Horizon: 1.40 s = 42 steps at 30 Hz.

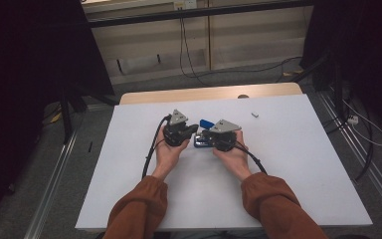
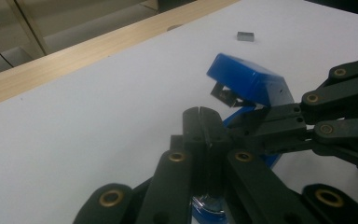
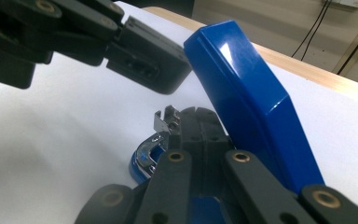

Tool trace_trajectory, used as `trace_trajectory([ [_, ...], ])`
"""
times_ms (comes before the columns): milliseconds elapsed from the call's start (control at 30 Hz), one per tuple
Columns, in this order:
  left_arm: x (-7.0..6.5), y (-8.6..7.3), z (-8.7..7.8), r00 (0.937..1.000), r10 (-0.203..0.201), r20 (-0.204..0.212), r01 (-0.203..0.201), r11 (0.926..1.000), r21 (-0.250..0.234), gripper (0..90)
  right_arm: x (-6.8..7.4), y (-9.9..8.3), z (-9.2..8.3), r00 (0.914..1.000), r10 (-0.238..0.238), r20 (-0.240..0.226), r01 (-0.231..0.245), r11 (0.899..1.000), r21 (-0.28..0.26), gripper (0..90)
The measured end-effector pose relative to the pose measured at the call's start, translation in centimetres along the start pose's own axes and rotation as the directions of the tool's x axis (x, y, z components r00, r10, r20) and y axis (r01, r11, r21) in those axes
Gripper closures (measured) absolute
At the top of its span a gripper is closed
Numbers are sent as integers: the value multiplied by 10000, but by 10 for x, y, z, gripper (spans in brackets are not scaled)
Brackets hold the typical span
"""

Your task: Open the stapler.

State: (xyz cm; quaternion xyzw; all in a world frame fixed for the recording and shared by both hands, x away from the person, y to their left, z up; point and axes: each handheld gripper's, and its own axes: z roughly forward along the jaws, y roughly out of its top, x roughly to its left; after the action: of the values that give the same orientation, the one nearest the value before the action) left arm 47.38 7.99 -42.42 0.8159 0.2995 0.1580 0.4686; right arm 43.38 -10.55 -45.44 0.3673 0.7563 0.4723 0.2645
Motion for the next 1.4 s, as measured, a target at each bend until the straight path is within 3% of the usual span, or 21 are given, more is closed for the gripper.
trace_trajectory([
  [300,0,-7,7,9999,157,42,-159,9988,464,900,-1,0,-1,10000,-88,-6,88,9999,67,900],
  [767,1,-12,8,9997,134,222,-141,9994,318,900,0,0,-1,10000,-88,23,88,9999,66,900],
  [1067,-2,-13,9,9992,406,-6,-405,9980,493,900,2,-1,0,9998,-177,-1,177,9998,123,900],
  [1400,0,-15,10,10000,41,91,-45,9989,463,900,2,-2,0,9999,-158,56,157,9998,127,900],
])
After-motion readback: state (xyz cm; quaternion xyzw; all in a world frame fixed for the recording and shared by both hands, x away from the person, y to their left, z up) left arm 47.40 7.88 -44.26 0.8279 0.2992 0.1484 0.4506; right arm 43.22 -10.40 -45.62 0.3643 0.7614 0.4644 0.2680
